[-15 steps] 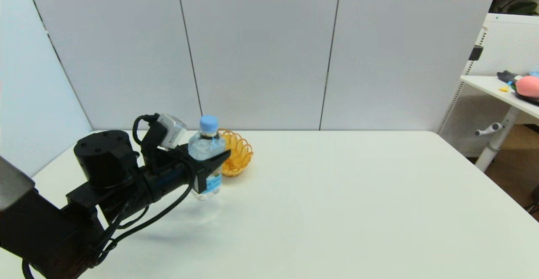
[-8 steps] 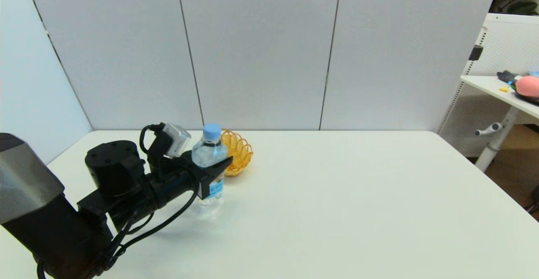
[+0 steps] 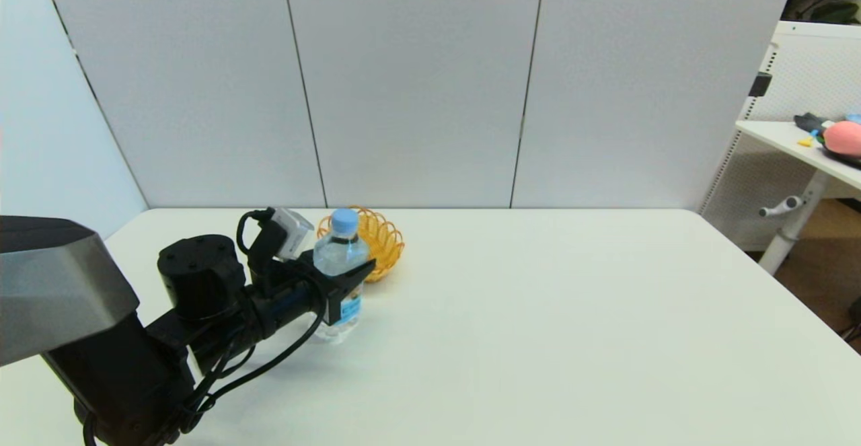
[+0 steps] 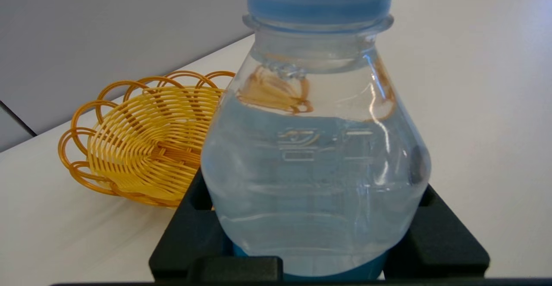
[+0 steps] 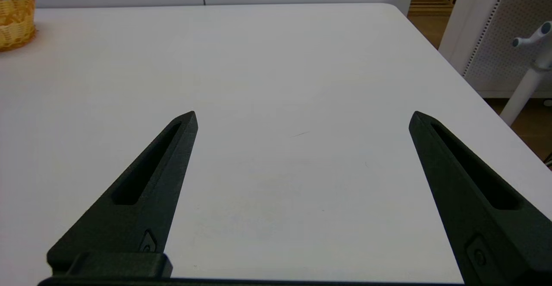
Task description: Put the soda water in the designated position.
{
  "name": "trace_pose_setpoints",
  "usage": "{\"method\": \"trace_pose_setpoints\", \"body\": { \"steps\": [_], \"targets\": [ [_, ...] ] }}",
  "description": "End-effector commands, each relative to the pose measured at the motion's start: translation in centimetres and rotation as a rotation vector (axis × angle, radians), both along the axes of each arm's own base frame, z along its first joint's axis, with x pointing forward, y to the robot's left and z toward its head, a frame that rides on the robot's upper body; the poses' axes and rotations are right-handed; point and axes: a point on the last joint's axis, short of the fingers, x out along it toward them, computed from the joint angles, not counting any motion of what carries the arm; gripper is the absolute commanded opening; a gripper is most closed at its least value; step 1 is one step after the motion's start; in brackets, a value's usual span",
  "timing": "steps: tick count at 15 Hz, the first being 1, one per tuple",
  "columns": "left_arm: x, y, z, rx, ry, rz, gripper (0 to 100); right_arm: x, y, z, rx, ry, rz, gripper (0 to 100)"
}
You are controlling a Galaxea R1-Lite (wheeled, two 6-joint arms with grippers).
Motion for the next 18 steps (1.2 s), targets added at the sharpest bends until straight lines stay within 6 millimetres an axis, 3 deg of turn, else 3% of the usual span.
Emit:
{"method": "trace_pose_setpoints", "body": {
  "steps": [1, 18],
  "targets": [
    [0.32, -0.15, 0.09, -0.02, -0.048, -0.003, 0, 0.01, 0.0, 0.0, 0.0, 0.001, 0.0, 100],
    [0.13, 0.1, 0.42, -0.023, -0.056, 0.006, 0, 0.01, 0.0, 0.0, 0.0, 0.001, 0.0, 100]
  ]
}}
